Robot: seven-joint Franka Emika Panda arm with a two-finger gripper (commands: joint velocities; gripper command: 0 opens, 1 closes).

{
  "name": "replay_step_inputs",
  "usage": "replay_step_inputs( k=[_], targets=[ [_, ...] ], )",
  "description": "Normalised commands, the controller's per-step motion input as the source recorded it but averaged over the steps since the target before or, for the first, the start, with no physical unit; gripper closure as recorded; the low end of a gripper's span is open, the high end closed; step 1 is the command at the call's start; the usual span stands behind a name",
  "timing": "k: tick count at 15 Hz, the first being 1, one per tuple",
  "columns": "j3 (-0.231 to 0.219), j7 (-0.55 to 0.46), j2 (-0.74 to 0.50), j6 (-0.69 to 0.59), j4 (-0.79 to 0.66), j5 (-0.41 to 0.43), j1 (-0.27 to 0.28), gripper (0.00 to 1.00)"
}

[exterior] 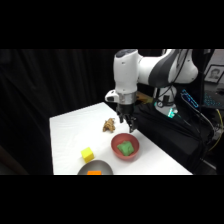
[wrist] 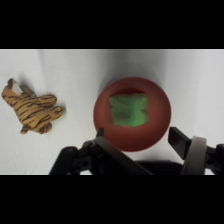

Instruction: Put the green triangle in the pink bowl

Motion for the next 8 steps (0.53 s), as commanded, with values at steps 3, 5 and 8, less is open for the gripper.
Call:
replay_step_inputs(
  k=[3,5,8],
  targets=[
    [0.076,-0.09,-0.2,-0.4,0.19,0.056,-0.109,0.0],
    [0.076,-0.06,-0.13,-0.35,0.21,0.032,-0.107,0.0],
    [0.069,-0.08,-0.09,-0.28,0.19,0.049,-0.104,0.0]
  ],
)
